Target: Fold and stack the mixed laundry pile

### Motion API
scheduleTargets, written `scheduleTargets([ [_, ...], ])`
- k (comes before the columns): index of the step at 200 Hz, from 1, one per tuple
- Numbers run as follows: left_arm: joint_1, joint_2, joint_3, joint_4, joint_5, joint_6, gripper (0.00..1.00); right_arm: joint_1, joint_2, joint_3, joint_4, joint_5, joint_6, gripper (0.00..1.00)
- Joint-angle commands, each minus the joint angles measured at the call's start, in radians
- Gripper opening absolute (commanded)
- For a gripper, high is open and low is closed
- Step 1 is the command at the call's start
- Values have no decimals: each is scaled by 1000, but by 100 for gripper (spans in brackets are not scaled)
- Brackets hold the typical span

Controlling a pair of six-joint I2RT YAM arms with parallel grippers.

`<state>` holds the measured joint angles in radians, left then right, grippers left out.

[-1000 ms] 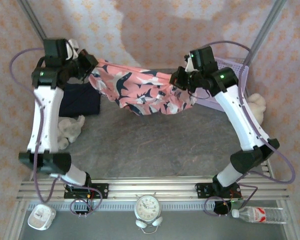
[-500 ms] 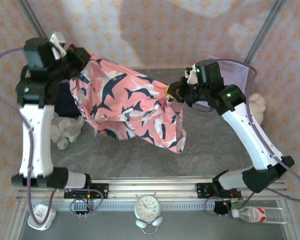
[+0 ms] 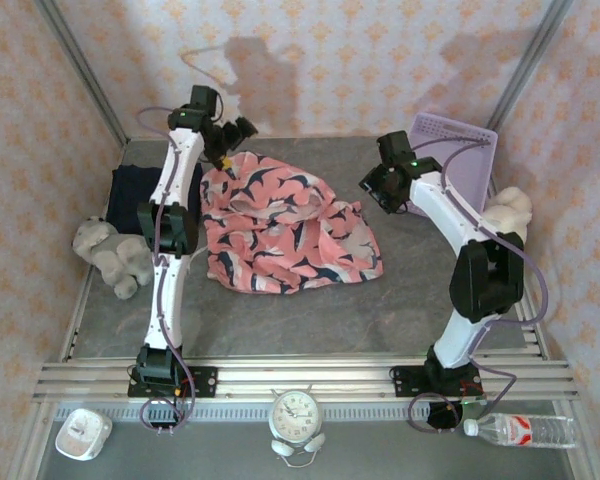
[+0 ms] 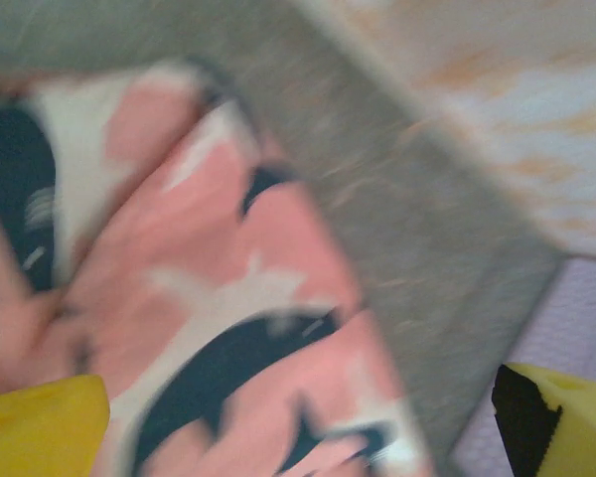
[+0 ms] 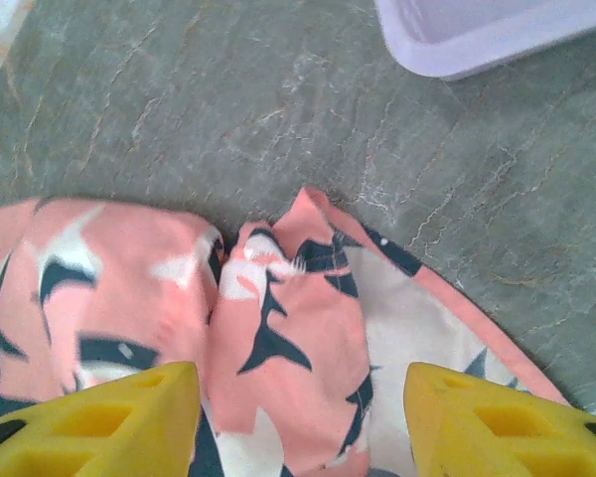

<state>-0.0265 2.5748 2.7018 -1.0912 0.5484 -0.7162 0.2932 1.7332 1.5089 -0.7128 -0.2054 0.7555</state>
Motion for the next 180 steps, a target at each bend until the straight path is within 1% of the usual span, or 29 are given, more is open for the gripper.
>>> scheduleTargets([
  [1,-1,-364,-313,72,-22,92,100,49,-101,-45,-65,84,-116,57],
  [14,2,-497,-549,162,-46,113,100,73,-135,-99,-88,68,-132,57],
  [38,2,-656,-830,159,-80,169,100,106,-201,-231,-89,1,-113,58],
  [41,3,-696,-860,166,-79,171,100,110,-209,-248,-87,-7,-109,58],
  [60,2,-831,-1117,206,-90,165,99,136,-263,-339,-83,-38,-76,59],
  [89,2,-1008,-1438,251,-105,121,96,150,-348,-487,-70,-71,-5,62],
  [111,2,-1100,-1617,284,-123,73,92,150,-395,-596,-23,-102,62,63],
  [138,1,-1177,-1788,353,-113,-4,85,149,-414,-675,61,-92,128,63],
  [154,1,-1202,-1862,397,-116,-49,80,146,-395,-697,129,-89,143,63],
  [165,0,-1214,-1900,426,-124,-73,75,142,-367,-697,166,-86,147,63],
  [180,-2,-1218,-1941,457,-134,-96,72,138,-315,-689,216,-83,142,62],
])
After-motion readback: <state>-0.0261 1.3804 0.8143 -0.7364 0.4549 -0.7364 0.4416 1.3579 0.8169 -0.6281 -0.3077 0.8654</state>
